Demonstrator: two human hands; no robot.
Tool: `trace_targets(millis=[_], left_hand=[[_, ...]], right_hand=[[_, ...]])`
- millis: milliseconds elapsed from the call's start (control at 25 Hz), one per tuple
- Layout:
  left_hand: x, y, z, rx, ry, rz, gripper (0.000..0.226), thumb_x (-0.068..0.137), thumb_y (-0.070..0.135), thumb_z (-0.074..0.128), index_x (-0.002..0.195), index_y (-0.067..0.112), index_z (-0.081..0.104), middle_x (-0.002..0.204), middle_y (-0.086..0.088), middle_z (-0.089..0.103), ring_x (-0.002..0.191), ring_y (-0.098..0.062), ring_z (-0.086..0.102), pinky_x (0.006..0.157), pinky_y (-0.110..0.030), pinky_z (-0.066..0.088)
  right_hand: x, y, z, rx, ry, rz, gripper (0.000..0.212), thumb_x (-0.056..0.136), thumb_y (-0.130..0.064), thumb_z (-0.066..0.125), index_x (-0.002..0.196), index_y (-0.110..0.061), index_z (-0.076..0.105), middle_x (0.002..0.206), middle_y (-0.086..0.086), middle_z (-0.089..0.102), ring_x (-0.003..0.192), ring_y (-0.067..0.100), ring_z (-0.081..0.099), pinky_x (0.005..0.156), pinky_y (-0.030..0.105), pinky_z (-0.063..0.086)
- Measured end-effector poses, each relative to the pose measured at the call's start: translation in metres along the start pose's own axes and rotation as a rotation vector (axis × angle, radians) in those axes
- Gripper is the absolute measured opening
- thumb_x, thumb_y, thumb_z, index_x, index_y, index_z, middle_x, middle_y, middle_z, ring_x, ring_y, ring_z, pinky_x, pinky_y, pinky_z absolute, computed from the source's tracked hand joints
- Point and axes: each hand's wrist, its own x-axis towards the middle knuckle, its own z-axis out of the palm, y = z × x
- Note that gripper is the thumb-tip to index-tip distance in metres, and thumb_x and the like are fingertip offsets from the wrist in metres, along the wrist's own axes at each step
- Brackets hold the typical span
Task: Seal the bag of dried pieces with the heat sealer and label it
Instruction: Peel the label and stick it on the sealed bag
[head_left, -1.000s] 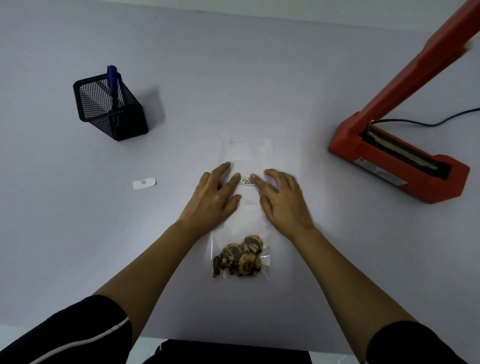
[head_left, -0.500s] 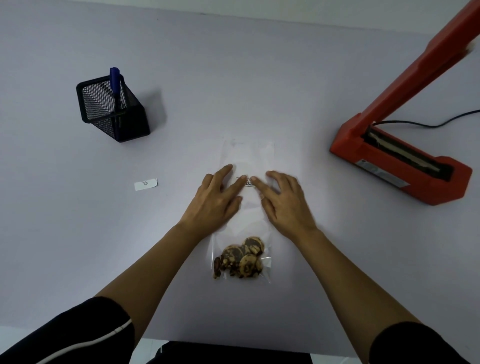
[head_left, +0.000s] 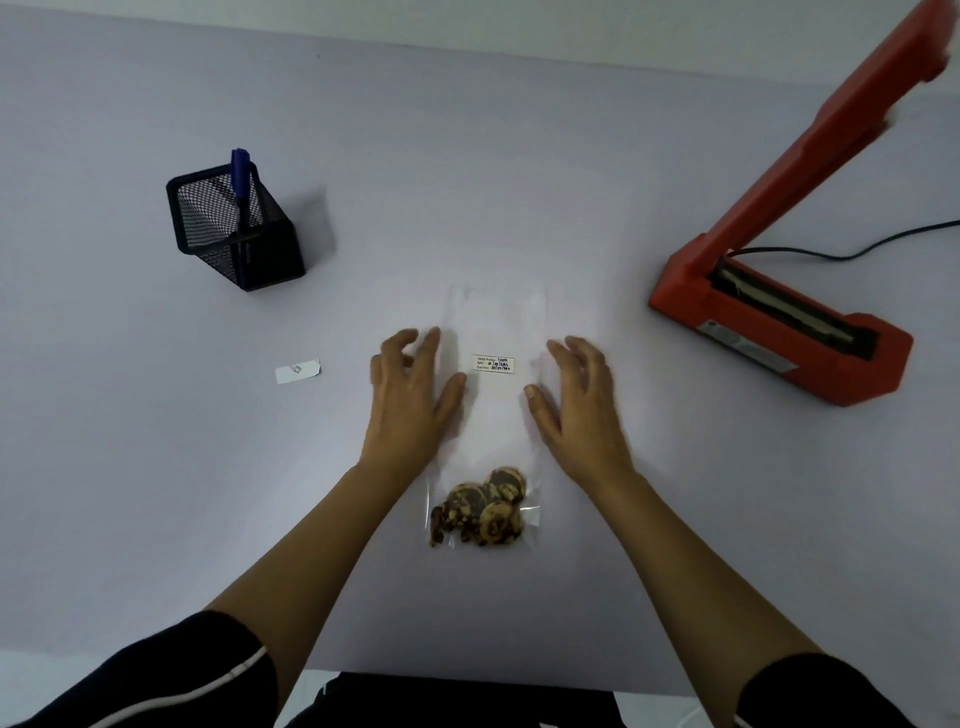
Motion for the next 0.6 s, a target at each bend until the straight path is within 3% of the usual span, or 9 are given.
trace_targets(millis=[160,240,320,400,520,600], left_hand=[[-0.026,0.01,-0.016,-0.172,-0.081,-0.399,0.05,0.09,0.038,0.056,0.13,0.008,0.046,0.108,-0.008,0.062,0.101,-0.025,0.059,0.089,-0.037,0.047],[-0.03,0.014,-0.018,-0.285,-0.132,-0.531,0.046,0.089,0.038,0.059,0.123,0.009,0.05,0.094,-0.001,0.06,0.089,-0.02,0.058,0.083,-0.033,0.048],[-0.027,0.015,-0.018,-0.393,-0.14,-0.63,0.04,0.087,0.033,0.063,0.118,0.01,0.054,0.094,0.0,0.058,0.086,-0.017,0.055,0.08,-0.03,0.048],[-0.025,0.013,-0.019,-0.486,-0.13,-0.682,0.032,0.086,0.027,0.065,0.111,0.009,0.06,0.096,-0.002,0.063,0.085,-0.017,0.057,0.082,-0.031,0.051],[-0.021,0.014,-0.026,-0.593,-0.161,-0.646,0.011,0.088,0.021,0.06,0.086,0.015,0.069,0.079,-0.002,0.069,0.069,-0.019,0.063,0.075,-0.035,0.057],[-0.013,0.014,-0.032,-0.641,-0.15,-0.624,0.015,0.089,0.018,0.058,0.077,0.018,0.066,0.075,-0.005,0.068,0.064,-0.018,0.063,0.068,-0.033,0.058]], right_hand=[[-0.028,-0.023,-0.006,0.17,-0.02,0.386,0.055,0.086,-0.041,0.06,0.129,-0.009,0.044,0.122,0.009,0.049,0.107,0.021,0.054,0.088,0.03,0.047],[-0.032,-0.033,-0.002,0.218,-0.052,0.505,0.046,0.083,-0.041,0.064,0.116,-0.01,0.054,0.102,0.002,0.057,0.089,0.015,0.057,0.076,0.023,0.043],[-0.031,-0.039,0.003,0.284,-0.041,0.6,0.039,0.081,-0.035,0.069,0.107,-0.009,0.058,0.091,0.0,0.06,0.081,0.014,0.057,0.074,0.024,0.044],[-0.029,-0.042,0.005,0.344,-0.02,0.666,0.036,0.078,-0.029,0.072,0.104,-0.009,0.057,0.087,0.002,0.058,0.079,0.015,0.056,0.076,0.026,0.046],[-0.024,-0.044,0.004,0.413,0.008,0.636,0.028,0.077,-0.024,0.074,0.096,-0.011,0.058,0.087,0.002,0.057,0.075,0.013,0.054,0.071,0.027,0.044],[-0.017,-0.046,0.0,0.478,0.045,0.606,0.023,0.076,-0.023,0.075,0.087,-0.019,0.055,0.085,-0.001,0.059,0.073,0.012,0.056,0.071,0.035,0.053]])
